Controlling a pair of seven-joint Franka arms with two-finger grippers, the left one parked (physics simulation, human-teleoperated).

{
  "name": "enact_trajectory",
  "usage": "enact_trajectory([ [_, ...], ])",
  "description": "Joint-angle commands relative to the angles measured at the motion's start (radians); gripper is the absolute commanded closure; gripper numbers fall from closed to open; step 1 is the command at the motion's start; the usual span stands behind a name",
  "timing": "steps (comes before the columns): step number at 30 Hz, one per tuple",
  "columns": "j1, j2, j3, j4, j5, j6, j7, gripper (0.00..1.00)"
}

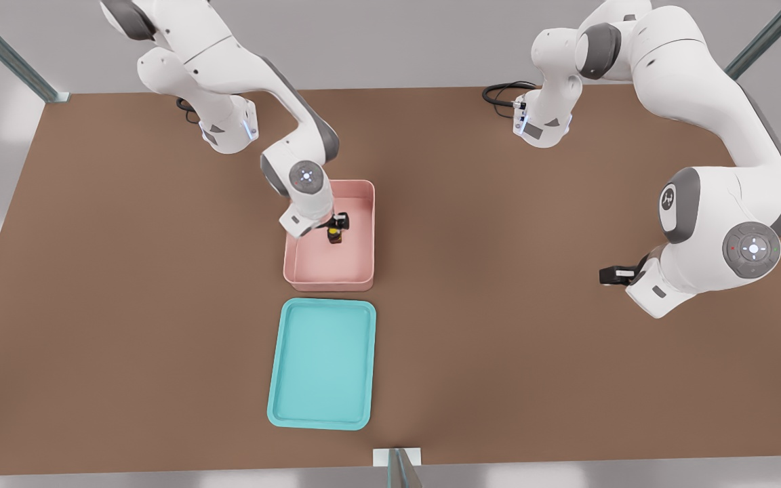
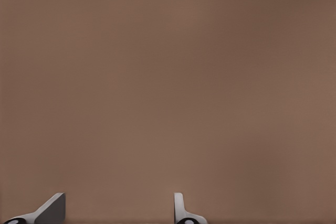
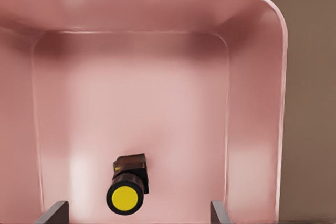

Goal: The left arm remains still, and the right arm places the button from the box into the tray

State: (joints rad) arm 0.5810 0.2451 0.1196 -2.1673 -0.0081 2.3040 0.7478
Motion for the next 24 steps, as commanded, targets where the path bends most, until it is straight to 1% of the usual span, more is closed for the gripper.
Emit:
enact_trajectory([
  [1,0.013,0.011,0.0,-0.025,0.0,0.144,0.558,0.0],
  [4,0.014,0.025,0.0,-0.06,-0.001,0.199,0.578,0.0],
  [12,0.042,0.085,0.0,-0.06,0.0,0.273,0.591,0.0],
  [16,0.042,0.094,0.0,-0.082,0.002,0.318,0.593,0.0],
  [24,0.042,0.089,0.0,-0.108,0.002,0.325,0.601,0.0],
])
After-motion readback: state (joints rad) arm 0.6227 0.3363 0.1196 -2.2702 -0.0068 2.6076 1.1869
